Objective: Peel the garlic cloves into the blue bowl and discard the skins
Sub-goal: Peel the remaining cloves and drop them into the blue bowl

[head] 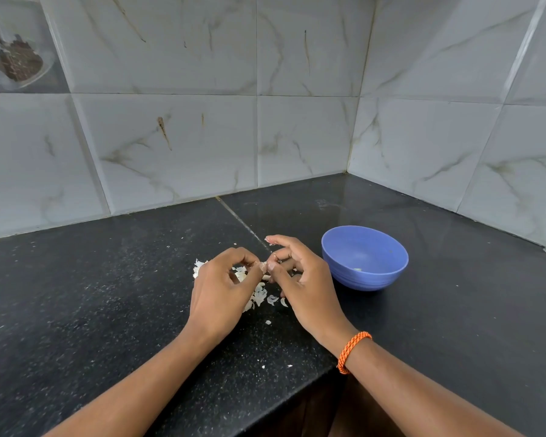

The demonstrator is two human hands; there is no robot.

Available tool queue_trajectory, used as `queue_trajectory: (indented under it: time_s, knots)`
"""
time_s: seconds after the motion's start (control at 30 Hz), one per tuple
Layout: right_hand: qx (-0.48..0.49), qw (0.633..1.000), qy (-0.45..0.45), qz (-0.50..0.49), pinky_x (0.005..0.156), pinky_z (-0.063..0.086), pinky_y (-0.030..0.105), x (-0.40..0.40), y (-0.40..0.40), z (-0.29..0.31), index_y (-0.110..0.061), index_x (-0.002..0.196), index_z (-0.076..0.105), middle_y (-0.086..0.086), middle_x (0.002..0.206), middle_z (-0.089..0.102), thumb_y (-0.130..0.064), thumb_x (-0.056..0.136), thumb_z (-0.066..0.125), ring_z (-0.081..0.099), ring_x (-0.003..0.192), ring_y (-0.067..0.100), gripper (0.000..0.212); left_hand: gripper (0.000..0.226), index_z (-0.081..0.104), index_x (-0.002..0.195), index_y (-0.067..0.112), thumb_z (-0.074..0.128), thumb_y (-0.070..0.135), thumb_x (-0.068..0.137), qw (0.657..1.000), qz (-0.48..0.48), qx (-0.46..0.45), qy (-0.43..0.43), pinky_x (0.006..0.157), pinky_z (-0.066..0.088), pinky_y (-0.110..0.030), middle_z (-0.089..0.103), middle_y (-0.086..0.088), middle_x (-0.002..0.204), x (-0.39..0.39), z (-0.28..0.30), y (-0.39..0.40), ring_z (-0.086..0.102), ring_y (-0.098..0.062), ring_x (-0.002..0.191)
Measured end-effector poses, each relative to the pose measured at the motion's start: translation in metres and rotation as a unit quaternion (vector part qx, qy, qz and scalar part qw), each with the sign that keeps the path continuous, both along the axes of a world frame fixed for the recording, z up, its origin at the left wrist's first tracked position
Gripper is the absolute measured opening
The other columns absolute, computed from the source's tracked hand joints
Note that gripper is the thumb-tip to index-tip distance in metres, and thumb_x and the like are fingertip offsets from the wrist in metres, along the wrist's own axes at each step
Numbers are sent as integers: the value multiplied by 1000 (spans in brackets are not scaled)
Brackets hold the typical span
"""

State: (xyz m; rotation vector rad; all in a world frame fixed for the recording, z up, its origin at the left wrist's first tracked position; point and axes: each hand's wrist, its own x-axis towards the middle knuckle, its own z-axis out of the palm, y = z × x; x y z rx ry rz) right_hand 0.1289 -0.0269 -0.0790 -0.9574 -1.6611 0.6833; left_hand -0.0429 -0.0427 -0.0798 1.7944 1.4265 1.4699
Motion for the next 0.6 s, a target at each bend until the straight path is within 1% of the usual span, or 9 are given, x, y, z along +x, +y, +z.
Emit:
queue_trajectory:
  time_s: [0.1, 0.17, 0.27, 0.33, 0.37, 0.43, 0.5, 0.53, 0.6]
  knots:
    - [-3, 1000, -1, -5, 76, 63, 32, 0, 1, 0, -34, 137, 66, -17, 100, 73, -15, 102, 70, 73, 94, 10, 40, 15, 73, 88, 30, 73, 32, 103, 1000, -17, -3, -2, 60, 44, -30, 71, 17, 75, 1, 3, -2, 54, -4, 52]
    - [-3, 1000, 1, -3, 76, 63, 32, 1, 1, 0, -33, 138, 66, -16, 101, 74, -14, 102, 70, 74, 94, 11, 41, 15, 73, 90, 25, 72, 33, 103, 999, -32, -10, -10, 54, 45, -27, 67, 19, 65, 3, 4, -3, 54, -8, 46]
    - [5, 1000, 7, -5, 73, 61, 26, 1, -1, 1, -32, 137, 66, -15, 98, 75, -11, 101, 70, 75, 89, 11, 42, 15, 72, 92, 24, 71, 34, 103, 999, -41, -14, -7, 53, 45, -22, 67, 10, 58, 4, 6, -6, 60, -14, 44]
    - [2, 1000, 31, -3, 70, 61, 26, 1, -2, 2, -30, 135, 67, -15, 94, 77, -8, 100, 71, 76, 86, 13, 42, 15, 72, 92, 27, 72, 36, 103, 999, -45, -19, -10, 54, 46, -23, 66, 0, 55, 3, 6, -7, 62, -19, 45]
    - [-1, 999, 44, -3, 72, 61, 27, 2, -1, 2, -30, 134, 68, -13, 94, 78, -7, 100, 71, 76, 86, 14, 41, 15, 72, 91, 28, 71, 36, 103, 999, -43, -22, -11, 54, 46, -24, 65, -2, 53, 3, 6, -7, 62, -19, 45]
    - [-6, 997, 73, -2, 72, 59, 30, 4, 0, 2, -30, 132, 68, -8, 94, 79, -8, 100, 72, 75, 84, 15, 40, 15, 71, 90, 27, 71, 33, 103, 999, -32, -27, -12, 54, 46, -24, 65, -1, 53, 3, 5, -6, 61, -16, 44]
    - [-15, 995, 101, 7, 68, 54, 24, 4, 1, 2, -28, 132, 68, -4, 94, 79, -7, 100, 71, 72, 80, 14, 38, 15, 71, 89, 26, 71, 29, 103, 999, -18, -29, -14, 54, 46, -25, 67, 7, 58, 2, 5, -5, 61, -13, 43]
    - [-19, 994, 108, 13, 65, 53, 21, 4, 0, 2, -27, 132, 68, -2, 94, 78, -6, 101, 70, 71, 78, 14, 37, 14, 72, 89, 26, 71, 28, 104, 999, -9, -29, -12, 55, 48, -27, 68, 12, 61, 2, 5, -5, 62, -14, 43]
    - [-22, 994, 105, 16, 62, 52, 19, 2, 0, 2, -26, 132, 68, -1, 95, 77, -6, 101, 69, 72, 77, 15, 37, 15, 73, 90, 29, 69, 29, 105, 1000, 12, -24, 1, 58, 54, -35, 71, 19, 72, 1, 5, -4, 66, -14, 45]
